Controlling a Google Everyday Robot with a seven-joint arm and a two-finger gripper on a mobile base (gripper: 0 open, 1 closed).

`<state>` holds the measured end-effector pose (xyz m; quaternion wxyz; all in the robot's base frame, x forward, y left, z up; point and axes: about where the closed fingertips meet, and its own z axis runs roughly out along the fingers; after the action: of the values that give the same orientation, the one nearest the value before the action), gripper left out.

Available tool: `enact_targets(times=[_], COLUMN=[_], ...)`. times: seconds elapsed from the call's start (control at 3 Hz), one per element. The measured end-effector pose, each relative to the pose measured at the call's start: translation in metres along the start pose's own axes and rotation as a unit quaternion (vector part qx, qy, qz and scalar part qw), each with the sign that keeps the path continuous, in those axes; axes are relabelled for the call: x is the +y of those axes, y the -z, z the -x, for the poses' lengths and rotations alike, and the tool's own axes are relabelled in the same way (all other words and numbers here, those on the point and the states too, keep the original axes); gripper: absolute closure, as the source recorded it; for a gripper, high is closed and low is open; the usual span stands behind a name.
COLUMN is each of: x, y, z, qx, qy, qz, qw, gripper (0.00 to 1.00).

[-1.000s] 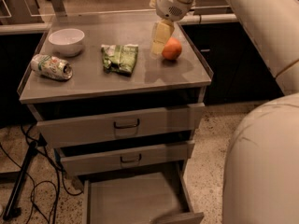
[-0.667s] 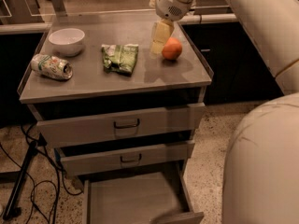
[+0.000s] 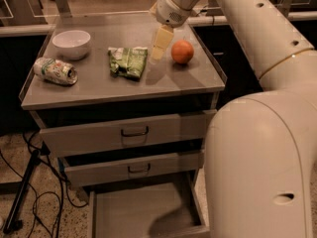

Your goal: Place green jalapeno chip bag into bottom drawer

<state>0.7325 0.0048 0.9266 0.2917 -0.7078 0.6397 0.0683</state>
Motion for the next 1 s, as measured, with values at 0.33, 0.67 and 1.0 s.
enact_targets(times=[0.33, 0.67, 1.0], x=[-0.003, 0.004, 0.007], y=[0.002, -0.005, -0.010], z=[0.001, 0.005, 0.011], qx=[-0.003, 0.051, 0.112], qy=[0.000, 0.009, 0.026], qz=[-0.004, 0.017, 0.041], qw=[1.0000, 0.9985, 0.9925], gripper=[0.00, 0.00, 0.00])
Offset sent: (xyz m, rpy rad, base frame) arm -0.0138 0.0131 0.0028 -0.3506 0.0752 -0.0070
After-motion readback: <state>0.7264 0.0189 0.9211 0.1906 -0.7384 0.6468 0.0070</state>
